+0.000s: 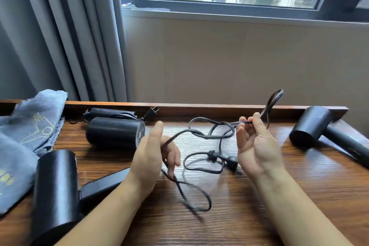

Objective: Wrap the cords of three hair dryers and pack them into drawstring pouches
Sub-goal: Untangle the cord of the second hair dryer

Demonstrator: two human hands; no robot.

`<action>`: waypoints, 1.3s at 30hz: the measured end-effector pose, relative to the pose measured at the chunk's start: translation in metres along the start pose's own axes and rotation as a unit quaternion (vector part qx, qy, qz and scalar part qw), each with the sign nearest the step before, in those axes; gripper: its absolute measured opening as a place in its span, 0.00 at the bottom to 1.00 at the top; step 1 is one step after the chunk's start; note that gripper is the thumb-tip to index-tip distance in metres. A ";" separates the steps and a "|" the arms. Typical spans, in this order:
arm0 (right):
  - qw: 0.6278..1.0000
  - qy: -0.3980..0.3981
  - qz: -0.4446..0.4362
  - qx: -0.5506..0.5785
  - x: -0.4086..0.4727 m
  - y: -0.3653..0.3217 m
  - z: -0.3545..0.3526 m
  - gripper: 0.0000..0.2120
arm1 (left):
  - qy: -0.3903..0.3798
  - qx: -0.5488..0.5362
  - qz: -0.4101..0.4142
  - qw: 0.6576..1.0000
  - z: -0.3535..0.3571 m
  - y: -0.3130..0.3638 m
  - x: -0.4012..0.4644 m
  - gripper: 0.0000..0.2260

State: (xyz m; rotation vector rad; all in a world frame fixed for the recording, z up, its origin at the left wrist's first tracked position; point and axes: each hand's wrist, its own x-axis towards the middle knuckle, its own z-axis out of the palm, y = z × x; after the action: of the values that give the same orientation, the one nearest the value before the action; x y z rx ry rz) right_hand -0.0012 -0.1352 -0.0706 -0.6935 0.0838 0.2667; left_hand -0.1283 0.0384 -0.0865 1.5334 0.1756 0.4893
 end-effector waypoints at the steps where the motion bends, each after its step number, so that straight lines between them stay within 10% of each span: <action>1: 1.000 -0.008 0.000 0.008 0.000 0.000 0.001 0.07 | -0.029 0.021 -0.012 0.999 -0.001 0.000 -0.001 0.34; 5: 0.998 -0.038 -0.026 -0.047 -0.002 0.002 0.003 0.06 | -0.116 0.051 -0.054 0.990 0.001 -0.003 0.000 0.14; 8: 0.988 -0.078 -0.049 -0.126 -0.006 0.006 0.004 0.04 | -0.090 0.044 0.012 0.995 -0.001 -0.005 0.000 0.32; 13: 0.963 -0.176 -0.031 -0.203 -0.013 0.013 0.003 0.06 | -0.048 0.008 -0.074 0.996 0.001 -0.003 0.004 0.18; 18: 0.953 -0.225 0.020 -0.201 -0.018 0.015 0.002 0.05 | -0.105 0.339 0.061 0.933 -0.004 -0.012 0.002 0.15; 25: 0.936 -0.098 -0.023 -0.338 -0.009 0.024 -0.004 0.09 | -0.018 0.319 0.118 0.940 0.004 -0.010 -0.004 0.09; 30: 0.959 -0.115 -0.111 -0.234 -0.014 0.013 -0.002 0.16 | 0.079 0.330 0.090 0.936 -0.003 -0.010 0.001 0.09; 39: 0.746 -0.294 -0.177 -0.571 -0.021 0.038 -0.013 0.16 | 0.008 0.416 0.168 0.894 0.004 -0.020 -0.003 0.16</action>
State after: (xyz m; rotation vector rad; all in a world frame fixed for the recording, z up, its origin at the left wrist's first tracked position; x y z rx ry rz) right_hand -0.0311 -0.1196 -0.1005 -1.7933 -0.8992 0.1309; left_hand -0.1260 0.0345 -0.1070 2.4257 0.1374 0.7571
